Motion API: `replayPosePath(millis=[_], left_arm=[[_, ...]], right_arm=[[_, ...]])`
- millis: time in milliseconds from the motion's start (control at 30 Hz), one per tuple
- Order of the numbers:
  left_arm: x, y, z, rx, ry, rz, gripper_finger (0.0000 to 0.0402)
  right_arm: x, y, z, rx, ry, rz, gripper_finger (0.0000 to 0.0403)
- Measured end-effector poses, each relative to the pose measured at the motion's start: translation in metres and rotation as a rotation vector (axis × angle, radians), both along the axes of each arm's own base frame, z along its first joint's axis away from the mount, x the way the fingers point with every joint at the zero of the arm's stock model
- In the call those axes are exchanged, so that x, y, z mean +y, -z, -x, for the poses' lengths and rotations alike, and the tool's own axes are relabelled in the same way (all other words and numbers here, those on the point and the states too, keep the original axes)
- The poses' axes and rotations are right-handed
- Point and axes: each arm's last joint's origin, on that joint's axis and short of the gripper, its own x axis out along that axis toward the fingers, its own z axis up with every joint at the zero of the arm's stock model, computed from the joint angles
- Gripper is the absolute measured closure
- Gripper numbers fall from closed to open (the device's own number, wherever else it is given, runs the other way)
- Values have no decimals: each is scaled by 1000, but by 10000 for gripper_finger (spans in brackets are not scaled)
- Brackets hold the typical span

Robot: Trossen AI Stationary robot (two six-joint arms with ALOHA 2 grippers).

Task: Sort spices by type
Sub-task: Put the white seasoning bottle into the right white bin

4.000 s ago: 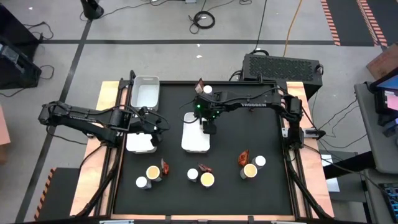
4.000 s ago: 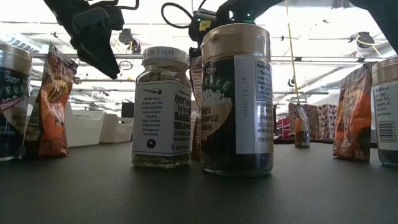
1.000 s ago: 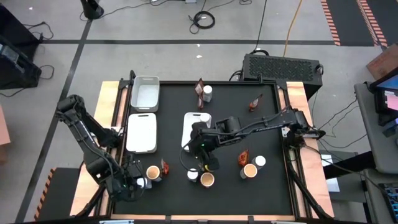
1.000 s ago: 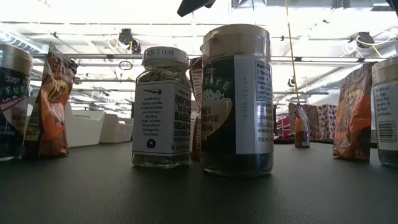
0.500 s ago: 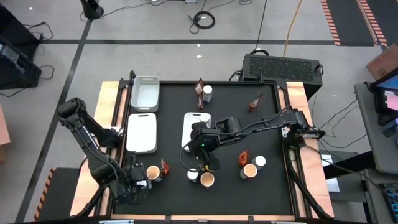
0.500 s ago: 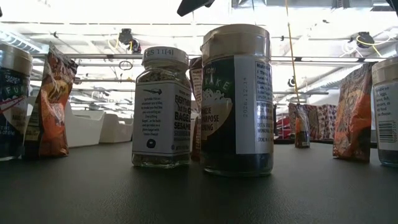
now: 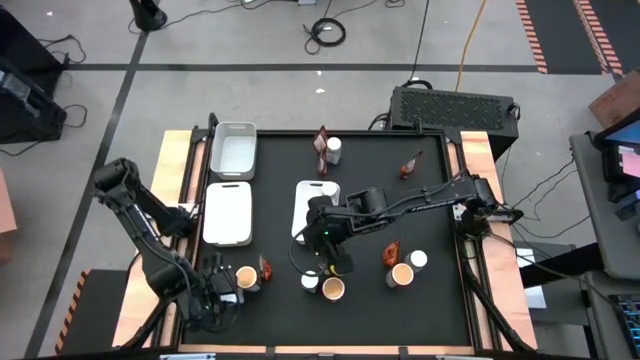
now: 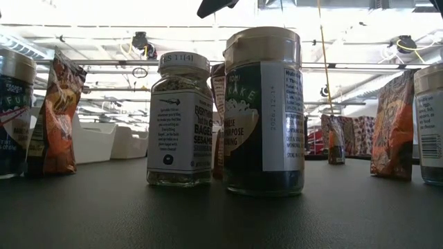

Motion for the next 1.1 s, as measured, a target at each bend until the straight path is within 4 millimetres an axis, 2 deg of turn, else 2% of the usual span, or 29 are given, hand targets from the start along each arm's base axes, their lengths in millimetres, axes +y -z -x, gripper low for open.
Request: replayPosePath(millis=[300,767,1100], left_arm=[[6,-6,3,-23,-5,1,175],[8,-6,3,13,18,-1,174],[18,-6,-10,58,18,28,117]], right_arm=[[0,0,0,1,6,-4,161],[-3,0,-1,1,13,-4,161],[-7,1,-1,12,20,0,161]])
